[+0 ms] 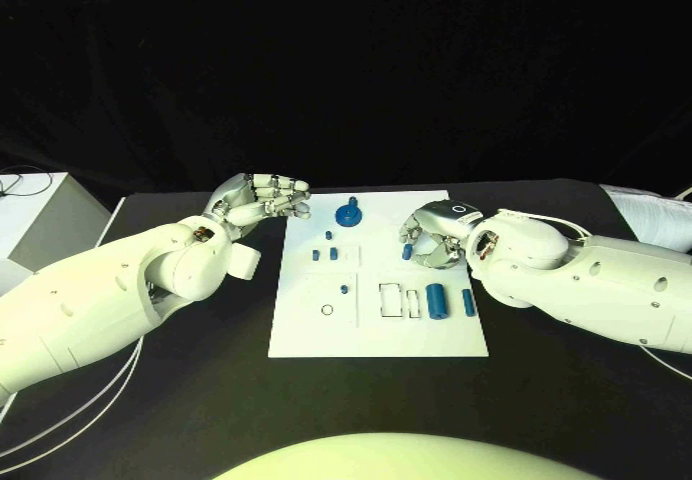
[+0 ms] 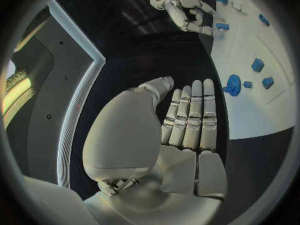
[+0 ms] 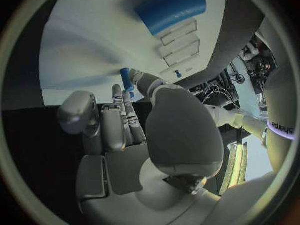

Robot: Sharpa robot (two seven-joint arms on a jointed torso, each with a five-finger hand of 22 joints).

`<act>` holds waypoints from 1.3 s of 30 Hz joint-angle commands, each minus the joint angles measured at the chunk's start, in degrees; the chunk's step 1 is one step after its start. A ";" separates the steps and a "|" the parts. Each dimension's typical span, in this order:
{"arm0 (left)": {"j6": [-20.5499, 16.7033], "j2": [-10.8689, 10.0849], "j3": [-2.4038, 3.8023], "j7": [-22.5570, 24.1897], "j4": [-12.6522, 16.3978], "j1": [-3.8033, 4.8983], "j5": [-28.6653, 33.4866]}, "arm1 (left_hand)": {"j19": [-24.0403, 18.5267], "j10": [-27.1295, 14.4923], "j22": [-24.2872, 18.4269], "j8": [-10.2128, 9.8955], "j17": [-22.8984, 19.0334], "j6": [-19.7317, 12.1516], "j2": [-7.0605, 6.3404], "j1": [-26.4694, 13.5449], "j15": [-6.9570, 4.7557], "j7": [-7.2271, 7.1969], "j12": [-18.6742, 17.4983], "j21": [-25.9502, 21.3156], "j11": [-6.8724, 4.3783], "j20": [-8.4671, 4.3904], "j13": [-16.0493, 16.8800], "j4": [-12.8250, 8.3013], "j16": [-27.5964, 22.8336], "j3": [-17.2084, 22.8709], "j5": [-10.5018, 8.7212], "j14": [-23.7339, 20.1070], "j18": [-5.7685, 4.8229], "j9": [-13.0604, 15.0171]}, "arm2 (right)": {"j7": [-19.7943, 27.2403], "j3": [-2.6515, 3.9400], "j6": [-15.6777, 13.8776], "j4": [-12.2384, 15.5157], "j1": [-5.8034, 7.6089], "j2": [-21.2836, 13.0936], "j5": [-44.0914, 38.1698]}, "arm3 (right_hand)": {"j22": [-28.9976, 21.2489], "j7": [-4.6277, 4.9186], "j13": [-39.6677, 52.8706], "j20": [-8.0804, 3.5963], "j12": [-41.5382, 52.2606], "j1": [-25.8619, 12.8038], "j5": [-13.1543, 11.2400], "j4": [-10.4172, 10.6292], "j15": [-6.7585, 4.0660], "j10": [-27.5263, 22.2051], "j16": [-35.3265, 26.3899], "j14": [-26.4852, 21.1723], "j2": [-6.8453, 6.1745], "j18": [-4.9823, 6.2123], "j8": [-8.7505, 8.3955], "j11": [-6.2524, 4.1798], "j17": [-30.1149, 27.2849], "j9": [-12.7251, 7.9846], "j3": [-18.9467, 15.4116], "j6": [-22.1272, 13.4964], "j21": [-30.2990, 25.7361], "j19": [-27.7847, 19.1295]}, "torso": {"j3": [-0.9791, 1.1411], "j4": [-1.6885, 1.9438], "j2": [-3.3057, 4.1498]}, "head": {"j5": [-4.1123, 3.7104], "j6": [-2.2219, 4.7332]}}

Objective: Assemble the parts on the task board

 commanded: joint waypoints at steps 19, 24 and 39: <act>1.34 -0.03 0.04 0.55 0.17 -0.03 0.15 | 0.50 0.40 0.13 -0.31 0.12 0.25 -0.11 0.12 -0.05 -0.25 -0.35 0.31 0.06 -0.06 -0.07 0.12 -0.40 0.43 0.19 0.60 0.16 -0.08 | -0.81 -0.30 -0.48 -1.28 -0.49 1.69 -1.77 | 2.26 0.23 0.94 -0.72 2.46 0.11 0.52 1.76 -0.89 6.30 1.64 2.60 2.28 -0.91 2.83 -1.20 0.68 0.86 3.82 5.36 1.64 0.78 | 0.01 -0.03 0.01 | 0.12 -0.23; 1.42 -0.03 0.04 0.48 0.19 -0.03 0.15 | 0.53 0.43 0.14 -0.29 0.15 0.31 -0.01 0.14 -0.06 -0.22 -0.38 0.32 0.05 -0.09 -0.06 0.13 -0.44 0.48 0.20 0.65 0.15 -0.07 | -0.87 -0.31 -0.98 -1.20 -0.63 1.91 -1.76 | 2.26 0.21 0.96 -0.74 2.47 0.05 0.49 1.79 -0.92 6.42 1.65 2.59 2.23 -0.91 2.88 -1.23 0.66 0.89 3.81 5.43 1.63 0.78 | 0.02 -0.02 -0.01 | 0.07 -0.31; 1.98 -0.09 0.04 0.17 0.15 -0.03 0.15 | 0.60 0.51 0.27 -0.28 0.21 0.41 0.14 0.60 -0.12 -0.15 -0.53 0.41 0.03 -0.24 -0.05 -0.20 -0.64 0.69 0.22 0.73 0.13 -0.07 | -2.21 -0.22 -3.21 0.33 -0.79 0.86 4.91 | 3.51 -0.27 1.58 -1.32 2.36 1.55 -0.30 0.71 -1.52 8.67 2.41 2.71 4.14 -1.11 4.41 -1.94 1.19 1.92 5.96 7.34 2.62 1.00 | 0.00 0.00 -0.08 | 0.06 -0.30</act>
